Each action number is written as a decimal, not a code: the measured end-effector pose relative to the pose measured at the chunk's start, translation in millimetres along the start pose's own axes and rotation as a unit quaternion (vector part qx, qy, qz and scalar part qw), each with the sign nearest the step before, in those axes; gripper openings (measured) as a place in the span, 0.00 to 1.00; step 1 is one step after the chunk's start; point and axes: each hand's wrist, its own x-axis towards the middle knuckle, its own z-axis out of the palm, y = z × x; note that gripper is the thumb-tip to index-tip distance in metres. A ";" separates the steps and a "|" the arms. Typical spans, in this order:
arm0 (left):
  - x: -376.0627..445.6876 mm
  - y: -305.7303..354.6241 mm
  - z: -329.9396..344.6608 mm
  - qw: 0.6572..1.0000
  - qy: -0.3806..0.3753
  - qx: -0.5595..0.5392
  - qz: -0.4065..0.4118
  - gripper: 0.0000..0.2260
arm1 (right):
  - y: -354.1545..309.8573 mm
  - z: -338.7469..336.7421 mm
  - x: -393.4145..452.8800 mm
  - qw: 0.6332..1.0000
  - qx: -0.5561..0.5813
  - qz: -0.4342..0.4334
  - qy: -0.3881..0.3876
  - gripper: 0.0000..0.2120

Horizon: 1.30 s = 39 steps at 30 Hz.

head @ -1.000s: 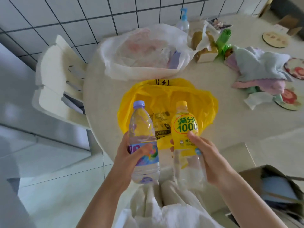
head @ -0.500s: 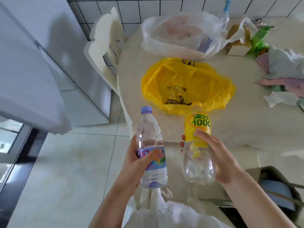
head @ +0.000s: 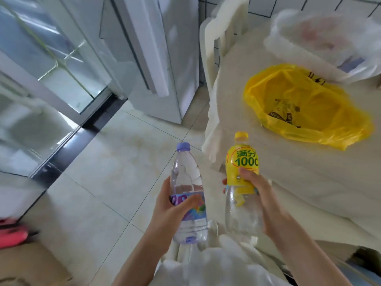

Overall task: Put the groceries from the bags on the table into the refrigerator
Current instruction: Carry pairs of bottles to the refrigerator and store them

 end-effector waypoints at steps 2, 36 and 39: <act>-5.7 -2.4 -16.5 0.999 0.030 -0.015 0.008 0.24 | 6.8 18.3 4.2 0.999 -0.042 -0.017 -0.022 0.23; 80.4 71.6 -377.9 0.983 0.182 -0.033 0.017 0.23 | 86.0 399.7 89.6 0.982 -0.161 0.012 -0.100 0.16; 114.7 95.8 -385.2 0.983 0.178 -0.037 0.018 0.21 | 65.0 424.3 120.5 0.981 -0.166 0.002 -0.102 0.19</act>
